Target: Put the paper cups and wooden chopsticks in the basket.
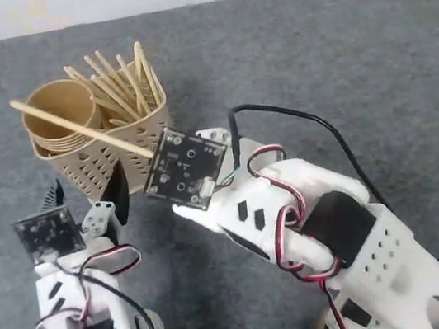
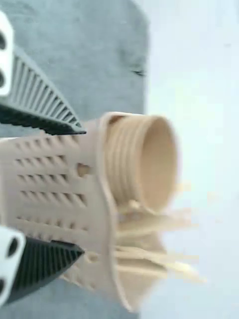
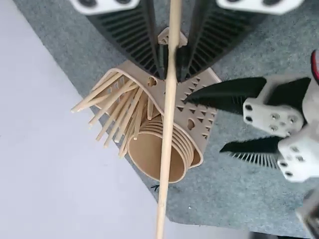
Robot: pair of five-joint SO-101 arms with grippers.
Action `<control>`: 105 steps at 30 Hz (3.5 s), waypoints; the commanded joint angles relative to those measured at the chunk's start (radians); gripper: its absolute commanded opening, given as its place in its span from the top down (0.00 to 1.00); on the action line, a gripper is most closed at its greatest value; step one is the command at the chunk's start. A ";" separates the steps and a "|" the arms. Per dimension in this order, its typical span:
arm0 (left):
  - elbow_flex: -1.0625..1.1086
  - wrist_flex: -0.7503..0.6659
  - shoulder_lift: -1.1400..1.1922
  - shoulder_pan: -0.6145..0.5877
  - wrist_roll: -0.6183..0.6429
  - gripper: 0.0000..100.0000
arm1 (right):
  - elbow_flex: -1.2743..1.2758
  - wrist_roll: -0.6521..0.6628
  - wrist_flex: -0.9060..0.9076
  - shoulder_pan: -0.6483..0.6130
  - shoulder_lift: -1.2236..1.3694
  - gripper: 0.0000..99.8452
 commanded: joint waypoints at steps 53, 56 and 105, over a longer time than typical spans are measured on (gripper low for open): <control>0.286 0.135 -0.008 -0.494 0.014 0.68 | -0.143 0.109 -0.585 0.099 0.403 0.99; 0.329 0.133 -0.008 -0.446 -0.002 0.68 | -0.143 0.058 -0.702 0.145 0.481 0.99; 0.326 0.175 -0.008 -0.339 -0.078 0.68 | -0.084 -0.180 -0.645 0.139 0.503 0.99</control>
